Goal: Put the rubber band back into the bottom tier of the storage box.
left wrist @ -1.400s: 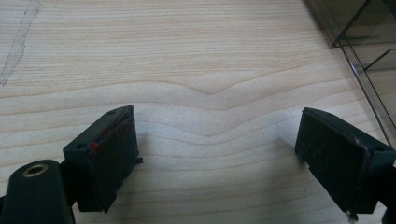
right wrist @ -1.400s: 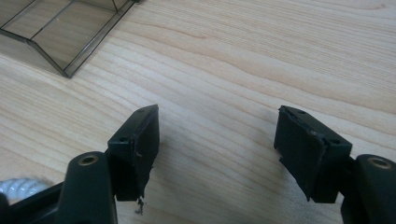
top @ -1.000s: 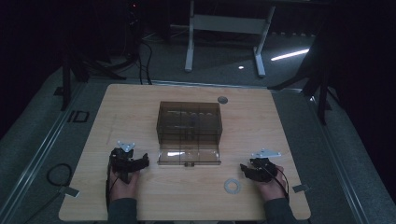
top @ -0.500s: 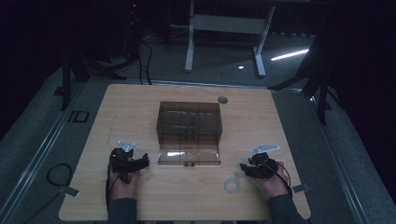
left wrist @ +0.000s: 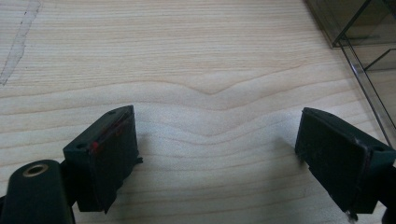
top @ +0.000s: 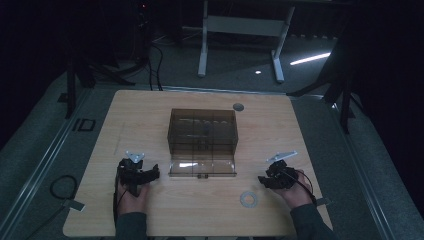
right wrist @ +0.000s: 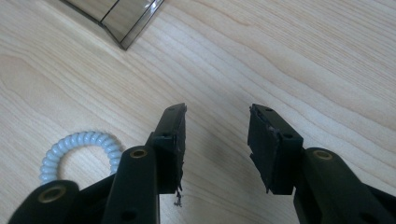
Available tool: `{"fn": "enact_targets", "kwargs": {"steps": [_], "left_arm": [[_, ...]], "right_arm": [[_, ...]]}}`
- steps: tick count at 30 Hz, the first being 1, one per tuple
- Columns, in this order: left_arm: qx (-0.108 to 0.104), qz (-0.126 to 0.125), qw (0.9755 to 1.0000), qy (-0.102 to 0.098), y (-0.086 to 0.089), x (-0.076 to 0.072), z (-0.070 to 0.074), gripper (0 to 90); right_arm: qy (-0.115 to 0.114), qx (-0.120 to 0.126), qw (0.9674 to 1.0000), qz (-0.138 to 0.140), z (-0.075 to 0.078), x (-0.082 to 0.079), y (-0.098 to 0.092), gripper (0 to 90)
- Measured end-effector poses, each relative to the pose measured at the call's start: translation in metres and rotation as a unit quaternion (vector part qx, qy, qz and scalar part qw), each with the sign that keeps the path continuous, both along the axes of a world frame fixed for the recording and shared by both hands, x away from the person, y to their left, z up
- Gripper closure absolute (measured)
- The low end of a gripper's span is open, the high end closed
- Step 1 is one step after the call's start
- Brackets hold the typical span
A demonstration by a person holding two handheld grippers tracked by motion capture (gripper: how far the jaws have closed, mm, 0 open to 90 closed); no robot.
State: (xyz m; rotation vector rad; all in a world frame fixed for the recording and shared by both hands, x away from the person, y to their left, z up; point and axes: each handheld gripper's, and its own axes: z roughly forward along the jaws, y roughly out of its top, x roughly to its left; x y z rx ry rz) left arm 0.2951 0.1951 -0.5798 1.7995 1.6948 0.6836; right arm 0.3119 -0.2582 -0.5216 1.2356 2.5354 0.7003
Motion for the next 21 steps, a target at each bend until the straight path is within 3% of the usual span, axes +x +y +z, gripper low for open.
{"fn": "enact_targets", "kwargs": {"steps": [21], "left_arm": [[0.000,0.000,1.0000,0.000,0.000,0.000,0.000,12.9]], "right_arm": [[0.032,-0.035,0.9979,0.044,0.007,0.004,0.013,59.4]]}}
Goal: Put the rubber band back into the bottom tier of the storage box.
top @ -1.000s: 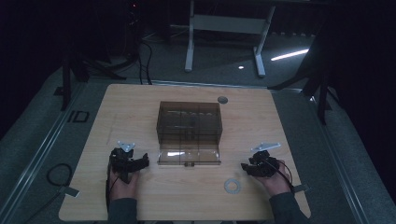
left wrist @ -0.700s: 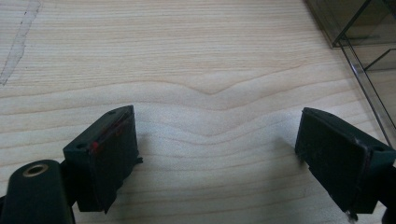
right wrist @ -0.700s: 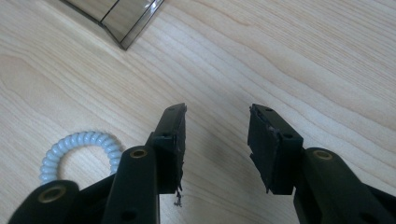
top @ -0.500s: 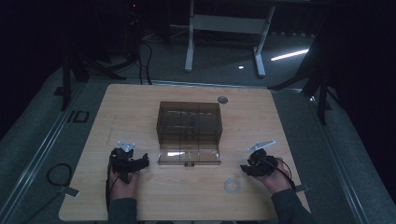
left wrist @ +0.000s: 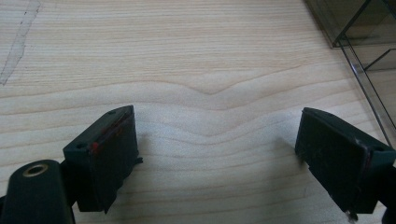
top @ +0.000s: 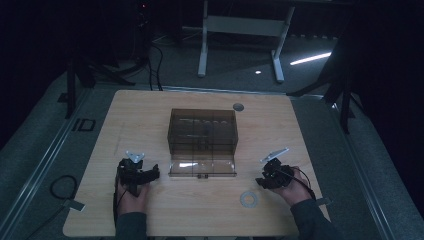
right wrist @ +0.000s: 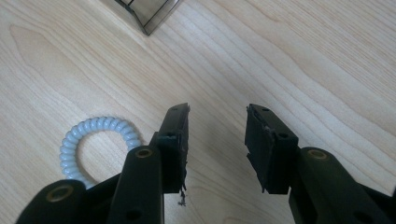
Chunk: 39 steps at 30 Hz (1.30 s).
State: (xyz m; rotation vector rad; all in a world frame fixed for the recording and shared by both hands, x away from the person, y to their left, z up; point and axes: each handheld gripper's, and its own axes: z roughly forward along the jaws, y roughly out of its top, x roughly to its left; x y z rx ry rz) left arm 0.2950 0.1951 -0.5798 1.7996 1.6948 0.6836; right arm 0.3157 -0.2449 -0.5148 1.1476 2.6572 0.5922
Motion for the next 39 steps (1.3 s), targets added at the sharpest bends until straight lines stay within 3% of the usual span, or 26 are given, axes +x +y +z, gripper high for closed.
{"fn": "enact_targets", "kwargs": {"steps": [19,26,39], "left_arm": [[0.000,0.000,1.0000,0.000,0.000,0.000,0.000,12.9],[0.000,0.000,1.0000,0.000,0.000,0.000,0.000,12.9],[0.000,0.001,1.0000,0.000,0.000,0.000,0.000,13.0]], "right_arm": [[0.019,-0.032,0.9988,0.032,0.007,0.002,0.013,64.5],[0.036,-0.052,0.9968,0.049,0.007,0.003,0.018,70.3],[0.048,-0.073,0.9933,0.076,0.006,0.000,0.031,72.7]]}}
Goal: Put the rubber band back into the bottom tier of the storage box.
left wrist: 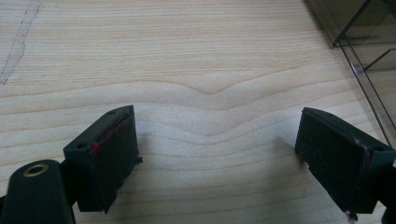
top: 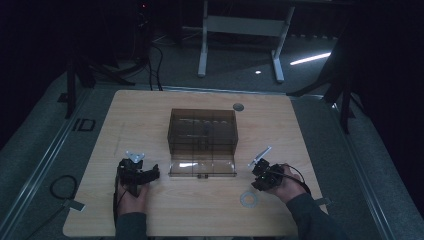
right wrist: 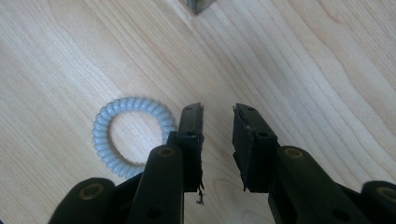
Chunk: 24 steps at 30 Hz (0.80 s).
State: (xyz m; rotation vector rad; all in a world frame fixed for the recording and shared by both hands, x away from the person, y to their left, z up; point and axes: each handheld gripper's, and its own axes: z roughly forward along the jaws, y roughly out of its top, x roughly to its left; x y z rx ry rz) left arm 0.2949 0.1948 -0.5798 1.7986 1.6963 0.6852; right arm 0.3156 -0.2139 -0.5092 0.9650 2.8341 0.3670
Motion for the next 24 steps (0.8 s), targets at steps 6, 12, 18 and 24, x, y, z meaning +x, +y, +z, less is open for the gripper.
{"fn": "enact_targets", "kwargs": {"steps": [6,12,18,24], "left_arm": [[0.000,0.000,1.0000,0.000,0.000,0.000,0.000,13.0],[0.000,0.000,1.0000,0.000,0.000,0.000,0.000,13.0],[0.000,0.000,1.0000,0.000,0.000,0.000,0.000,13.0],[0.000,0.000,1.0000,0.000,0.000,0.000,0.000,13.0]], "right_arm": [[0.004,-0.005,1.0000,0.005,0.000,-0.002,0.002,72.9],[0.011,-0.012,0.9998,0.013,-0.001,-0.003,0.005,73.1],[0.016,-0.019,0.9994,0.023,-0.002,-0.003,0.010,73.2],[0.020,-0.022,0.9992,0.027,-0.002,-0.004,0.012,73.2]]}}
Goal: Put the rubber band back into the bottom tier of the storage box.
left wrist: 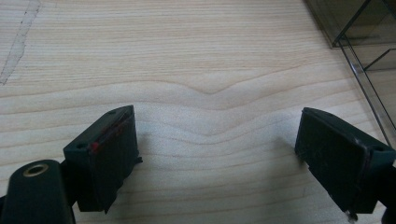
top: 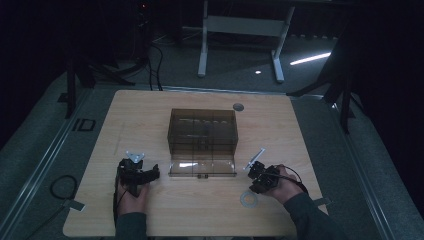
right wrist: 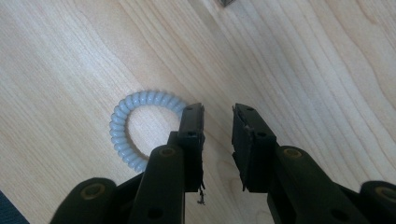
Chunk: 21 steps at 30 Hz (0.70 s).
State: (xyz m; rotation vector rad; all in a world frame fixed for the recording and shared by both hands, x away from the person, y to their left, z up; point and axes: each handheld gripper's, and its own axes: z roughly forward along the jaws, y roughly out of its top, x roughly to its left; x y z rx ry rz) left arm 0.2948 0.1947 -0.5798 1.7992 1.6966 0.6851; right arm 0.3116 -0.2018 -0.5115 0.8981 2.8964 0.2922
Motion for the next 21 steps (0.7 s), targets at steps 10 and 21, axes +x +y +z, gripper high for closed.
{"fn": "enact_targets", "kwargs": {"steps": [10,21], "left_arm": [[0.000,0.000,1.0000,0.000,0.000,0.000,0.000,13.0],[0.000,0.000,1.0000,0.000,0.000,0.000,0.000,13.0]], "right_arm": [[0.009,-0.011,0.9998,0.013,-0.002,-0.001,0.003,73.4],[0.025,-0.030,0.9989,0.027,-0.007,-0.003,0.011,74.0]]}}
